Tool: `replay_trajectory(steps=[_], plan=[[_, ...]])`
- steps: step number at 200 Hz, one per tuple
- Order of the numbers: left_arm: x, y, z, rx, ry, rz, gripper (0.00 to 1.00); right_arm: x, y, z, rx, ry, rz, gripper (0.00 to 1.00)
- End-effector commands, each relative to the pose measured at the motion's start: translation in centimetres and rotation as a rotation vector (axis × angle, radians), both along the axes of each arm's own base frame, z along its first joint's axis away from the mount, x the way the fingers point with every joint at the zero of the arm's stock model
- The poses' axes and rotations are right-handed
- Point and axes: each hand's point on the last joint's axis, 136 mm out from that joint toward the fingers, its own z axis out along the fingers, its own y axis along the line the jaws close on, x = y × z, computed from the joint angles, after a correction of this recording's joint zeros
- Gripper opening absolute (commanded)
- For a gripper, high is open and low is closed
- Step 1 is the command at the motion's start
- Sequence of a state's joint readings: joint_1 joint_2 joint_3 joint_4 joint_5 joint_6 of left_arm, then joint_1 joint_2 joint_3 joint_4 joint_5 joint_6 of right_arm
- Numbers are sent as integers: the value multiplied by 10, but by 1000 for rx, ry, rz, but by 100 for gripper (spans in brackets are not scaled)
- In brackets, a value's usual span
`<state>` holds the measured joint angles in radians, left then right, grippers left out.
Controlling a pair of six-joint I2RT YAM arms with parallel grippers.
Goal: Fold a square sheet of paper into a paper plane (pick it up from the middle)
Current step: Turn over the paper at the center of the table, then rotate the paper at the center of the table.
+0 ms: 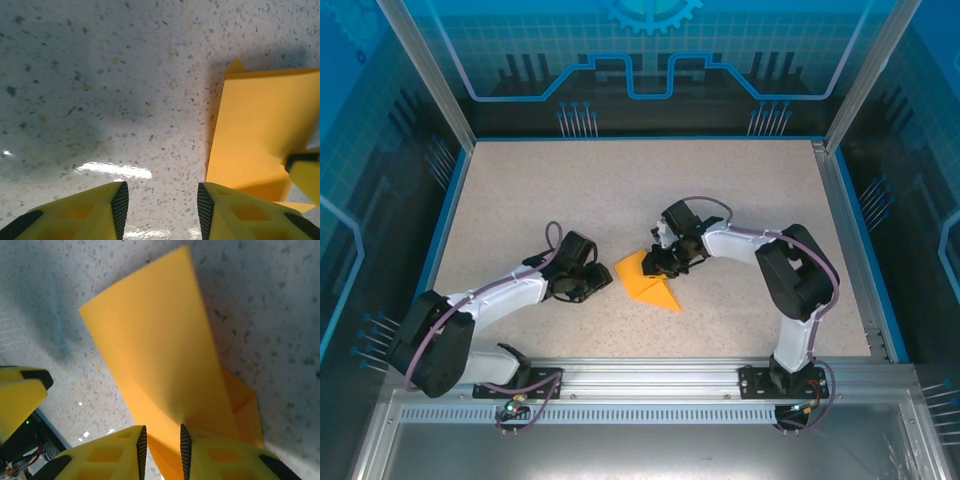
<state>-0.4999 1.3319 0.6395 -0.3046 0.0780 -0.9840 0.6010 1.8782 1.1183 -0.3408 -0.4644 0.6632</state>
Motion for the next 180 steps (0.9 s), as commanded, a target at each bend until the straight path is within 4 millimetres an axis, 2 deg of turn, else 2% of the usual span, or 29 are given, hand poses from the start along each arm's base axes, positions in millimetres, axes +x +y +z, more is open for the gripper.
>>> replay_trajectory(steps=[1, 52, 65, 77, 82, 108, 130, 167, 180], plan=[[8, -14, 10, -53, -19, -51, 46, 16, 4, -6, 18, 16, -64, 27], [9, -17, 9, -49, -5, -74, 46, 22, -21, -35, -44, 53, -284, 26], [9, -18, 9, -53, -3, -74, 46, 17, -31, -44, -53, 83, -373, 26], [10, -19, 9, -56, -5, -73, 46, 16, -32, -47, -31, 96, -452, 27], [10, -19, 9, -58, -5, -73, 46, 8, -37, -54, -38, 116, -480, 26], [12, -22, 10, -65, -6, -77, 47, -2, -42, -57, -24, 132, -601, 27], [14, -24, 11, -74, -5, -81, 47, 7, -39, -39, 53, 88, -585, 28], [15, -29, 13, -89, -7, -101, 48, 21, -51, 24, 37, -101, -406, 35], [16, -31, 13, -98, -6, -109, 49, 19, -60, 37, 1, -154, -361, 36]])
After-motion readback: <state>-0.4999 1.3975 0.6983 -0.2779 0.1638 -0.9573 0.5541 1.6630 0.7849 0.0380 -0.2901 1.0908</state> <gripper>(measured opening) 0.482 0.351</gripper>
